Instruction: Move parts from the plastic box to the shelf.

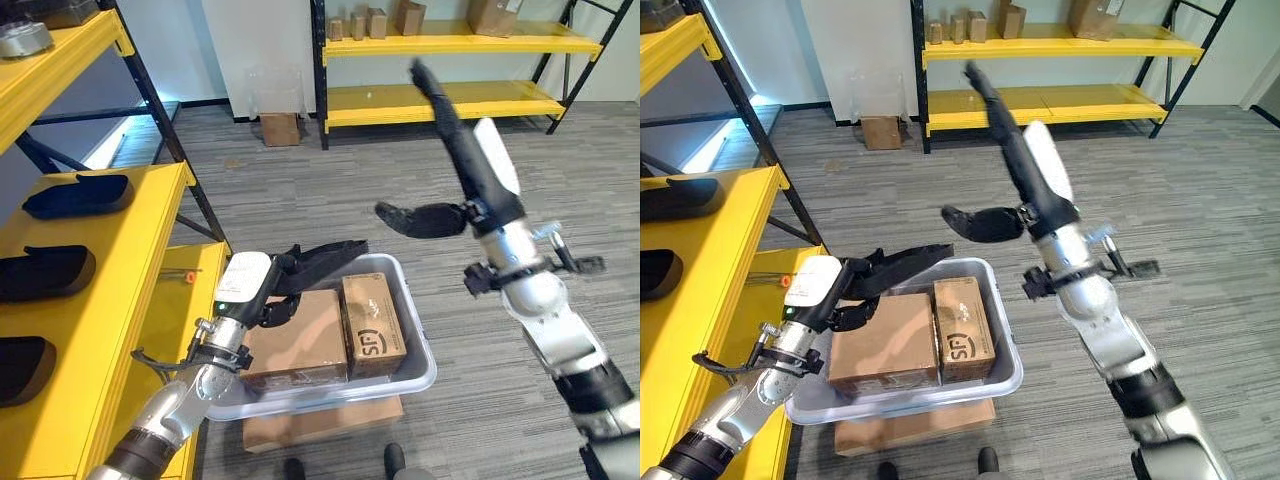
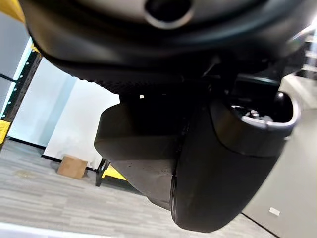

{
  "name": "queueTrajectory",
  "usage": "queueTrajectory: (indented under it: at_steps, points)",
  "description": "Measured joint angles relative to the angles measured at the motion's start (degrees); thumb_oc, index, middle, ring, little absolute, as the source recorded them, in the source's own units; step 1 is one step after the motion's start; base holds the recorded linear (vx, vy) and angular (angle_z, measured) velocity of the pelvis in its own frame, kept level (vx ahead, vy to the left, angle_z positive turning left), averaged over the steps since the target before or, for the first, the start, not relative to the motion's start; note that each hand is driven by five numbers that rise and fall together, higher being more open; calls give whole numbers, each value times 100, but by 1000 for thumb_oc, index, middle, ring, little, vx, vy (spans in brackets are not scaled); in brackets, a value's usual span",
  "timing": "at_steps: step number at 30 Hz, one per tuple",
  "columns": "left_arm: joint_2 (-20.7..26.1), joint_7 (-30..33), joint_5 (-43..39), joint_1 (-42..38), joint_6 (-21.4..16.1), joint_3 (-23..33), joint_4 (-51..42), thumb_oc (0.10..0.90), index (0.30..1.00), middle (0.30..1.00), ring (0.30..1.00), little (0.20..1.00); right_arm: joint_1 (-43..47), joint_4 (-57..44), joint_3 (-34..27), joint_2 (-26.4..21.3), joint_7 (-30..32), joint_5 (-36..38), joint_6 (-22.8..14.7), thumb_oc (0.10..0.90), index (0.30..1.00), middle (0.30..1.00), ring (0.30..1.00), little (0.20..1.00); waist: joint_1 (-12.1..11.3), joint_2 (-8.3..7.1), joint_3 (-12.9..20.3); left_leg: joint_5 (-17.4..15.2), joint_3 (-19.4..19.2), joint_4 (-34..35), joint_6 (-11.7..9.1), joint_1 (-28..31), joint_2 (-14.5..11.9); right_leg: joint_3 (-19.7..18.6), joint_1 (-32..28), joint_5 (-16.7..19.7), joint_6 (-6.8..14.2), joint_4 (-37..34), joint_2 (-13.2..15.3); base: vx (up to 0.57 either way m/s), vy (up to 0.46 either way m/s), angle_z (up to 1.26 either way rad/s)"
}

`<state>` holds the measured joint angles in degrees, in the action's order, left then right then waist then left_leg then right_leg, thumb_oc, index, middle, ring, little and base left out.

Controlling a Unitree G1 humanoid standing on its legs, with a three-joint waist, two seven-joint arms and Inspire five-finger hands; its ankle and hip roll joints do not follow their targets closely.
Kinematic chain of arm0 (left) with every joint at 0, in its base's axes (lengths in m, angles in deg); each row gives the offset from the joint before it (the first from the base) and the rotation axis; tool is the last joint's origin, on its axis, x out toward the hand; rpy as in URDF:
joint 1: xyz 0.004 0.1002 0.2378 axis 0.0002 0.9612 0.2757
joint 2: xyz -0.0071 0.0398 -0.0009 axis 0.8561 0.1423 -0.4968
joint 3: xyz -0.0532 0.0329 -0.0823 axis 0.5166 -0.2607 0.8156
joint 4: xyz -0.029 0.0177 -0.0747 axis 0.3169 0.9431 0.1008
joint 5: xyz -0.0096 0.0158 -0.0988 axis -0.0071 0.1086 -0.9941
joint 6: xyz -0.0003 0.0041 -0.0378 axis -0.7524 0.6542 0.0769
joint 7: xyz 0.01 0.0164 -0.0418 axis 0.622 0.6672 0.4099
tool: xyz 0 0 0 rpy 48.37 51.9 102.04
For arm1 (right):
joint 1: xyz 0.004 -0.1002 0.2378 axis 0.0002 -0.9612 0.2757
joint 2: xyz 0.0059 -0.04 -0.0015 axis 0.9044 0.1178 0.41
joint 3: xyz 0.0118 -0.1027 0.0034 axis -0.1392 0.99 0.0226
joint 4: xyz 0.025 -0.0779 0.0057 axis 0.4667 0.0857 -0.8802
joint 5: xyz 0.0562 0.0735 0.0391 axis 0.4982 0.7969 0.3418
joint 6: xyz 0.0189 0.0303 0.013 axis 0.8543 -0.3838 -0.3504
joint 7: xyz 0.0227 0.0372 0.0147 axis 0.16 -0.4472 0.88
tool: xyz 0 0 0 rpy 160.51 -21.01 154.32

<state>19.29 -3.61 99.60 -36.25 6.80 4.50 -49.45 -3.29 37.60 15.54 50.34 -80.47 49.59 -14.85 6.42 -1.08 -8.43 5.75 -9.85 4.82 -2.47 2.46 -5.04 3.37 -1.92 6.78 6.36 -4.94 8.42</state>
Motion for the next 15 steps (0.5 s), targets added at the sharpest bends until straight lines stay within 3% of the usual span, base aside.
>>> queueTrajectory:
  at_steps: [7,15]
  points:
    - [-19,-3,1,327,16,455,-40,400,300,300,300,300,-1485,-284,-617,167,-211,161,-95,900,1000,1000,1000,1000,280,54,48,-61,-256,1,0,10,-7,-265,155,40,16,0,-12,-16,-29,-19]
    - [-191,-4,-3,910,-4,1113,-642,400,300,300,300,300,-2235,-52,-926,469,-169,273,-69,900,1000,1000,1000,1000,454,180,96,-93,-444,1,-10,6,-65,-436,282,59,12,-1,-82,-13,-87,-13]
